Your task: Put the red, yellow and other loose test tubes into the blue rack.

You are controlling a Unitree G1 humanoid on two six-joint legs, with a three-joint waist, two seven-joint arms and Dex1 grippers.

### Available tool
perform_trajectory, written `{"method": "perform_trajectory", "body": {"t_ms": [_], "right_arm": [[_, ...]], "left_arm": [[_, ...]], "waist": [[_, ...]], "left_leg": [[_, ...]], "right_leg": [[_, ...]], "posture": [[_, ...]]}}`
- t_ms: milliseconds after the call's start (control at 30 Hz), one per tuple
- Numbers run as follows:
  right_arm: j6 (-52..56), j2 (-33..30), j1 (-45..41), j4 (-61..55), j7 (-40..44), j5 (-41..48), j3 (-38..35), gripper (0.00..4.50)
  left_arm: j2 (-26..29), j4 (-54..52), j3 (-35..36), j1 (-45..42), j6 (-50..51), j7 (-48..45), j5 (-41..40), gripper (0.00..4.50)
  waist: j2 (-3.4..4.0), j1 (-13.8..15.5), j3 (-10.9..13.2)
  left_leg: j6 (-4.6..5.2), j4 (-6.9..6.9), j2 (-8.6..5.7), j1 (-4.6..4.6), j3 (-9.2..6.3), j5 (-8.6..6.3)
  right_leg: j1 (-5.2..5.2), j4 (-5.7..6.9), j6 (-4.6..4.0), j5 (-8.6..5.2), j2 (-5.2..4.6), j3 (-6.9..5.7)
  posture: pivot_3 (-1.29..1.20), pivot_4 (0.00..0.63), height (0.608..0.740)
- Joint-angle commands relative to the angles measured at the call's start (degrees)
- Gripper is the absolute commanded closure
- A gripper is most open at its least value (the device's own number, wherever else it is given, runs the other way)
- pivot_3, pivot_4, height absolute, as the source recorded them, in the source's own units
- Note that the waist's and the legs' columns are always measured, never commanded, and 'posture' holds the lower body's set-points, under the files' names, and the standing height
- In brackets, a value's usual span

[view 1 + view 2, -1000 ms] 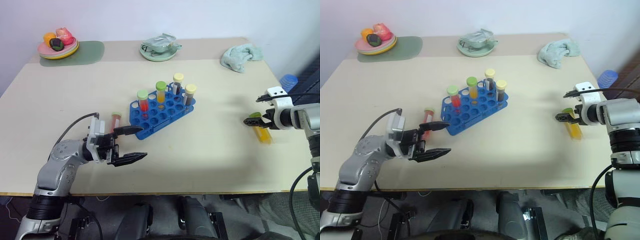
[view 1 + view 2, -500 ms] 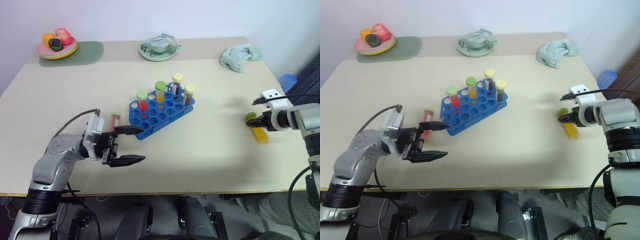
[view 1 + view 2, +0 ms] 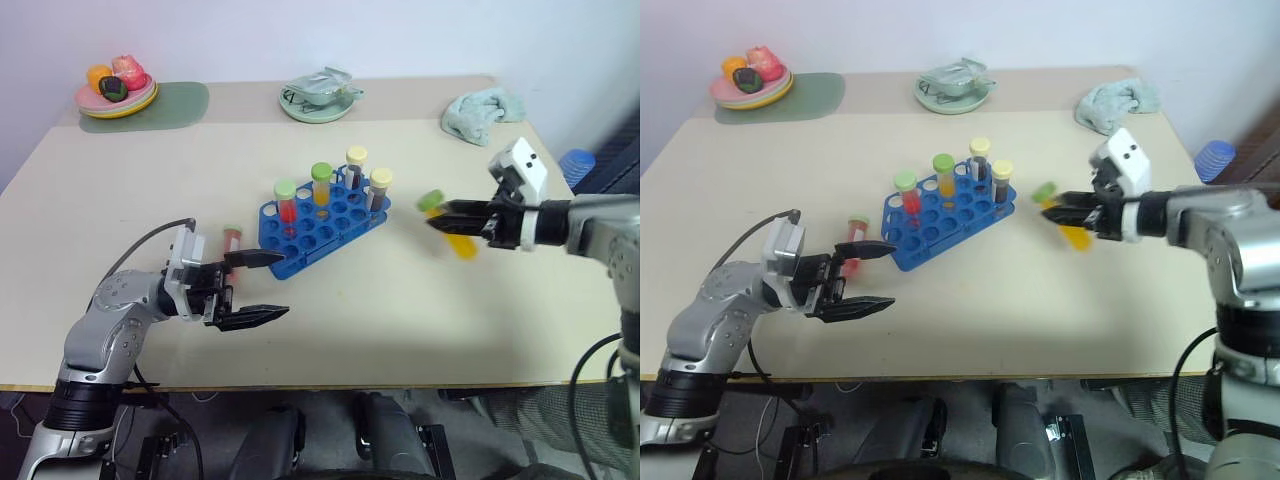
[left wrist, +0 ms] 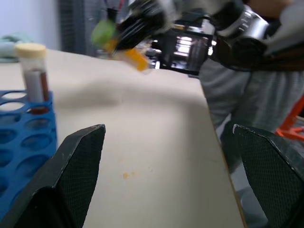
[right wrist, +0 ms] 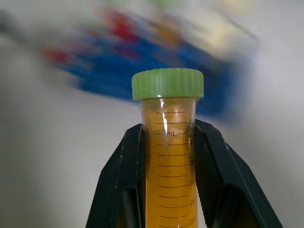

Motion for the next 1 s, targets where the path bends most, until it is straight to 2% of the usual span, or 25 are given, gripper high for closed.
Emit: {"method": "perform_trajectory", "body": {"t_ms": [33, 300, 500, 833, 1000], "right_arm": [[-4.9, 6.3, 0.9, -5.1, -4.3, 4.0, -1.9, 3.74], [-34.4, 27.9, 1.4, 5.3, -15.8, -8.2, 8.2, 3.74], [-53.9, 39.0, 0.8, 18.5, -20.3, -13.6, 10.2, 3.74], [-76.8, 44.5, -0.8, 37.4, -21.8, -17.5, 9.6, 3.74], [-83.0, 45.8, -2.9, 47.0, -21.9, -17.3, 8.4, 3.74]], "left_arm": [[0.4, -0.4, 3.1, 0.7, -0.8, 0.8, -0.9, 0.07], [-0.2, -1.4, 6.8, 3.4, -0.7, 4.2, -1.7, 0.07], [-1.6, -4.3, 9.1, 6.3, -0.5, 7.8, -2.7, 0.07], [-3.1, -5.2, 11.7, 8.0, -1.4, 11.4, -3.6, 0.07], [-3.7, -5.5, 11.5, 8.4, -1.6, 12.4, -3.6, 0.07]], "waist": [[0.01, 0.0, 0.0], [-0.01, -0.6, 0.0], [0.00, -0.4, 0.0], [0.02, -0.8, 0.0], [0.02, -0.9, 0.0]], "left_leg": [[0.00, 0.01, -0.01, 0.00, 0.00, 0.00], [-0.24, -0.04, -0.01, 0.05, 0.01, 0.14], [-0.27, -0.05, -0.02, 0.04, 0.01, 0.15], [-0.30, -0.06, -0.01, 0.07, 0.01, 0.17], [-0.32, -0.07, 0.01, 0.11, 0.01, 0.18]], "right_leg": [[0.00, 0.00, 0.00, 0.01, -0.01, 0.00], [-0.07, 0.09, -0.02, 0.02, 0.02, 0.02], [-0.10, 0.11, -0.04, 0.03, 0.04, 0.03], [-0.11, 0.14, -0.06, 0.04, 0.09, 0.05], [-0.10, 0.15, -0.09, 0.06, 0.12, 0.07]], "posture": [[0.00, 0.150, 0.740], [0.00, 0.150, 0.740], [0.00, 0.150, 0.740], [0.00, 0.150, 0.740], [0.00, 0.150, 0.740]]}}
